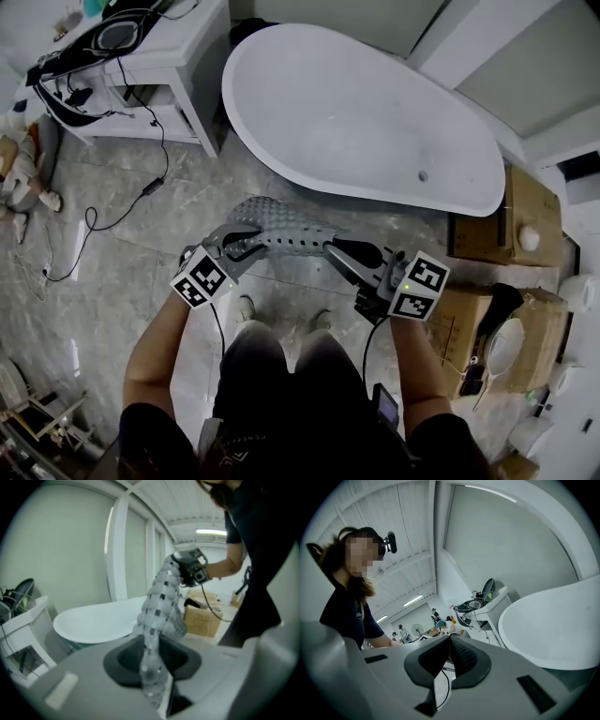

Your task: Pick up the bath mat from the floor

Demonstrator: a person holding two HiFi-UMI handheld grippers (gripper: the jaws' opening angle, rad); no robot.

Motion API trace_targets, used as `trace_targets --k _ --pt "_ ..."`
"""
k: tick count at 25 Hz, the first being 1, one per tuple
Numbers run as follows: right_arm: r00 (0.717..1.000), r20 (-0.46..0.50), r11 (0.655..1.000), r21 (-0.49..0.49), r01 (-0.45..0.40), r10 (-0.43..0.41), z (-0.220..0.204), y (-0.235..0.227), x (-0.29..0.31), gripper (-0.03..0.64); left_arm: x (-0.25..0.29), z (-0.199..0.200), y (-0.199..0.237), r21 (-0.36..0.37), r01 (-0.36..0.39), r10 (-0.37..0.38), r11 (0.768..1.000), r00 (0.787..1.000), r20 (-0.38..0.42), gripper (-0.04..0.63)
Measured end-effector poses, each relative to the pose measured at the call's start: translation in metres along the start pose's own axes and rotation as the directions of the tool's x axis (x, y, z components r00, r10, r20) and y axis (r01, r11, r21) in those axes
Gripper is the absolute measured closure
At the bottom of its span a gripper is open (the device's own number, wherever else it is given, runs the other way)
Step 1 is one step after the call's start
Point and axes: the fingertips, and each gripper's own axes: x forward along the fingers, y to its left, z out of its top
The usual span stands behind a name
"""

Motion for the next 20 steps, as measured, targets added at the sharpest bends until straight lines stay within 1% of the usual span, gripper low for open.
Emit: trace_targets --k 5,9,13,16,20 --pt "0.998 0.058 0.999 -0.028 0.021 -0.019 0.031 0.005 0.005 0.611 -0.026 0.029 0.027 0.056 -0.074 0.075 0.996 0.997 -0.007 0.509" --pt "0.996 0.072 0.995 -0.081 0.058 -0.052 0.051 0.007 0.011 0.609 -0.045 0.048 0.047 0.100 -0.141 0.145 0.985 0.989 -0.036 0.514" --pt "0.994 0.098 0.992 -0.112 0.064 -0.053 0.071 0.014 0.013 0.609 -0.065 0.070 0.060 0.145 -0.188 0.197 0.971 0.979 -0.053 0.517" --pt "0.991 0.128 0.990 -0.129 0.064 -0.047 0.087 0.017 0.015 0.609 -0.081 0.086 0.070 0.178 -0.213 0.228 0.961 0.971 -0.066 0.518" --pt "0.989 0.142 0.986 -0.152 0.068 -0.047 0.101 0.022 0.016 0.607 -0.100 0.104 0.074 0.215 -0.226 0.246 0.950 0.967 -0.070 0.522"
